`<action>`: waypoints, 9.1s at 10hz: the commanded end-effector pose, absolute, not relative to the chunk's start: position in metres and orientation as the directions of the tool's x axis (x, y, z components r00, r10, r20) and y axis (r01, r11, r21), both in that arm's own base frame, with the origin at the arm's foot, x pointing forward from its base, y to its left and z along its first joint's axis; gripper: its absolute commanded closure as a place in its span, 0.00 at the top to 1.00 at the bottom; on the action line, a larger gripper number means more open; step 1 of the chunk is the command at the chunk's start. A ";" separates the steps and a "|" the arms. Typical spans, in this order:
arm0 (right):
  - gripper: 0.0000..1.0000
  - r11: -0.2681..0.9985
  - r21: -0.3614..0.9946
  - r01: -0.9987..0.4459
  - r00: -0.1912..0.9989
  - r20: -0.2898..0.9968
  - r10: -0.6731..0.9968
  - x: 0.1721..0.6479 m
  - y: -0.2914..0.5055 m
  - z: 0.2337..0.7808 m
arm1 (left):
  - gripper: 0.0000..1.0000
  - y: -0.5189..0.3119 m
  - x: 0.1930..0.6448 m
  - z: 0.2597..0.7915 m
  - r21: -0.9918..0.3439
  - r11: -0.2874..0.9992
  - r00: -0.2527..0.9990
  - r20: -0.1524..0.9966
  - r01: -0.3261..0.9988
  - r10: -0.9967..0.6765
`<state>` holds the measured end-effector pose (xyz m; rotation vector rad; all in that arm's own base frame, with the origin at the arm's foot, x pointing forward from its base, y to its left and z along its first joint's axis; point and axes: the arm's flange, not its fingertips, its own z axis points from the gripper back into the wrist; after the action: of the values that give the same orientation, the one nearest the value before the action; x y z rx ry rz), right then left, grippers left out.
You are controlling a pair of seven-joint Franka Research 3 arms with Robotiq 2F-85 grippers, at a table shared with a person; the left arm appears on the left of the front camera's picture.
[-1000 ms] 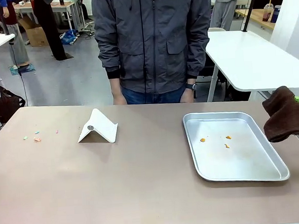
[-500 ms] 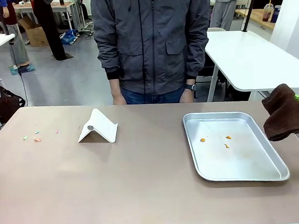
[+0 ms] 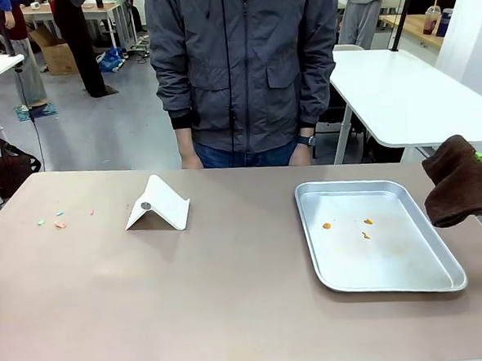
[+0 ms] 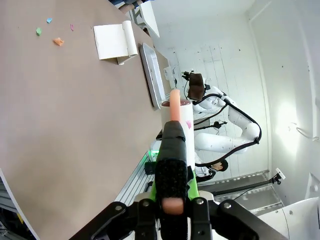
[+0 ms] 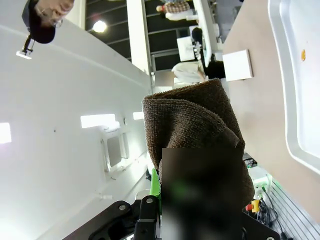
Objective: Clean the surface of the table.
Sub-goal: If a person points to the right, clean the right side of the table with your right hand, and if they point to the left, clean the left side with your left hand.
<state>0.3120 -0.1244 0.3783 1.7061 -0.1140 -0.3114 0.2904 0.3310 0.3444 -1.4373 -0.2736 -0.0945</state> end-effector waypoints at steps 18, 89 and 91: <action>0.11 0.059 0.985 0.160 0.944 -0.135 -0.302 0.337 -0.093 0.389 | 0.19 0.331 0.287 0.350 -0.964 0.142 0.967 0.238 0.224 0.088; 0.11 0.081 0.970 0.231 0.945 -0.204 -0.254 0.371 -0.141 0.378 | 0.19 0.331 0.287 0.350 -0.964 0.142 0.967 0.238 0.224 0.088; 0.11 0.038 0.979 0.202 0.934 -0.181 -0.307 0.353 -0.161 0.379 | 0.19 0.331 0.287 0.350 -0.964 0.142 0.967 0.238 0.224 0.088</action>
<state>0.3610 -0.1627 0.3780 1.4562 -0.0471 -0.4179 0.2893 0.3309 0.3457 -1.4320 -0.2653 -0.0986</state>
